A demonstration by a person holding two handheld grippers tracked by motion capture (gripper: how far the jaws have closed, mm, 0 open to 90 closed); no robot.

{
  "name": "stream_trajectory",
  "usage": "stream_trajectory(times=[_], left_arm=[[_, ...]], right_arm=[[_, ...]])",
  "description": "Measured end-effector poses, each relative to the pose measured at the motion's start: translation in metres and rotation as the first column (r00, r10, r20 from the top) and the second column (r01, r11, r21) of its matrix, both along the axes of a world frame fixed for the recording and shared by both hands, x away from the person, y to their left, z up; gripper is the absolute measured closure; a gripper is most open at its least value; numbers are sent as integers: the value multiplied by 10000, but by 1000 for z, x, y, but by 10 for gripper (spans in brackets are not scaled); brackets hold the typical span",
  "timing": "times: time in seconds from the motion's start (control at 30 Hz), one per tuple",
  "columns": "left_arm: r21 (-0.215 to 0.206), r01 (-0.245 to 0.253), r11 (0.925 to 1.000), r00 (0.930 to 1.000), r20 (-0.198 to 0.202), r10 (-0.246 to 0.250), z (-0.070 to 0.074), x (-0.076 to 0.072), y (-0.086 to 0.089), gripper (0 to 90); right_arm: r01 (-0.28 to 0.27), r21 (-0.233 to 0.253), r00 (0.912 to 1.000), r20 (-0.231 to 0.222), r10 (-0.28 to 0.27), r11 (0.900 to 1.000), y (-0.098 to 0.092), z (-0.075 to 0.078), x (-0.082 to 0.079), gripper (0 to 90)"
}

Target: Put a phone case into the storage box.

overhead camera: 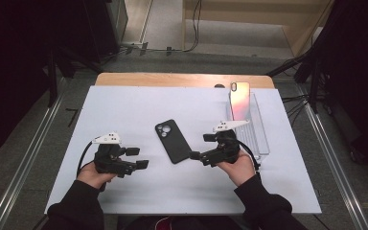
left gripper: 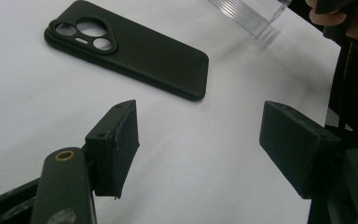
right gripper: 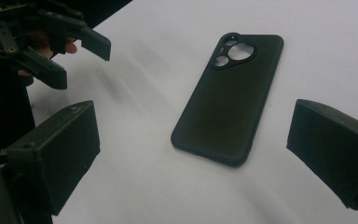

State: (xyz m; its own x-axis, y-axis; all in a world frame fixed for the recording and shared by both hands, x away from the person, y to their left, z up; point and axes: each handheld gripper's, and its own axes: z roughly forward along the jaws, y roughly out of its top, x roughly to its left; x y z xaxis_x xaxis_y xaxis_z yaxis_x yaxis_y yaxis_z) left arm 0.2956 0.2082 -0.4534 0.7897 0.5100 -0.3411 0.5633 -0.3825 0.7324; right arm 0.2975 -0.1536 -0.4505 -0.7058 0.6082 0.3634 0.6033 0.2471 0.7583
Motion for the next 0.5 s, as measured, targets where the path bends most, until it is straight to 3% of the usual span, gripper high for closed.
stream_trajectory(times=[0.2, 0.5], left_arm=[[25, -4, 10000, 10000, 12, 4, 0, 0, 1, 287], [-11, -56, 10000, 10000, 24, 56, 0, -1, 2, 287]], right_arm=[[385, -210, 9992, -34, -386, 9990, 9, -3, 4, 9], [859, -391, 9960, 296, -848, 9955, 22, -1, 11, 9]])
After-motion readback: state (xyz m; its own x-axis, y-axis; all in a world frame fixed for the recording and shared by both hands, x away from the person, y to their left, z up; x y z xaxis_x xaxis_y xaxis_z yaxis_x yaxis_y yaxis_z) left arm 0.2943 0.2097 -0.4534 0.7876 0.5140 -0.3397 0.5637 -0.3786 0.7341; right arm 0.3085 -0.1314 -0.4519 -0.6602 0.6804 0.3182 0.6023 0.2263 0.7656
